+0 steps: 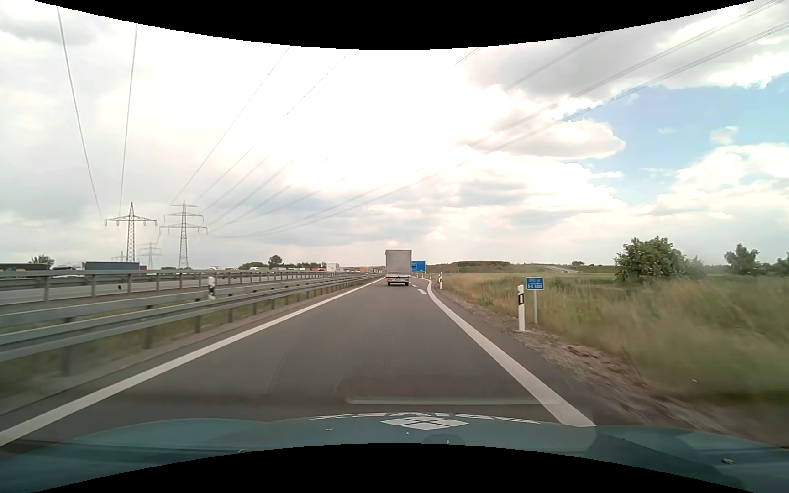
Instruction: Follow the waypoints while adhering to traffic rules and regulations
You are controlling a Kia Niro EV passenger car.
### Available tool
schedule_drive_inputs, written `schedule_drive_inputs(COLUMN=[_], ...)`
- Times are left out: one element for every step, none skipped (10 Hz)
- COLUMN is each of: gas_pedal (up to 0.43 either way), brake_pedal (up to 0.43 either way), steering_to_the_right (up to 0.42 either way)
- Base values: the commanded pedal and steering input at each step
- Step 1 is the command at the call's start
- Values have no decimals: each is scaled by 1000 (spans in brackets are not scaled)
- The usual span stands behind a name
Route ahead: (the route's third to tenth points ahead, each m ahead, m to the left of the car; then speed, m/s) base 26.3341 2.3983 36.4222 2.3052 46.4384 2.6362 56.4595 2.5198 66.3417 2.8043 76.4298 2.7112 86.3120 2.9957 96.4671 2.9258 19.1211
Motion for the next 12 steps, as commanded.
schedule_drive_inputs(gas_pedal=[197, 197, 197, 197, 197, 197, 197, 197, 197, 197, 197, 197], brake_pedal=[0, 0, 0, 0, 0, 0, 0, 0, 0, 0, 0, 0], steering_to_the_right=[0, 0, 0, 0, 0, 0, 0, 0, 1, 2, 2, 3])
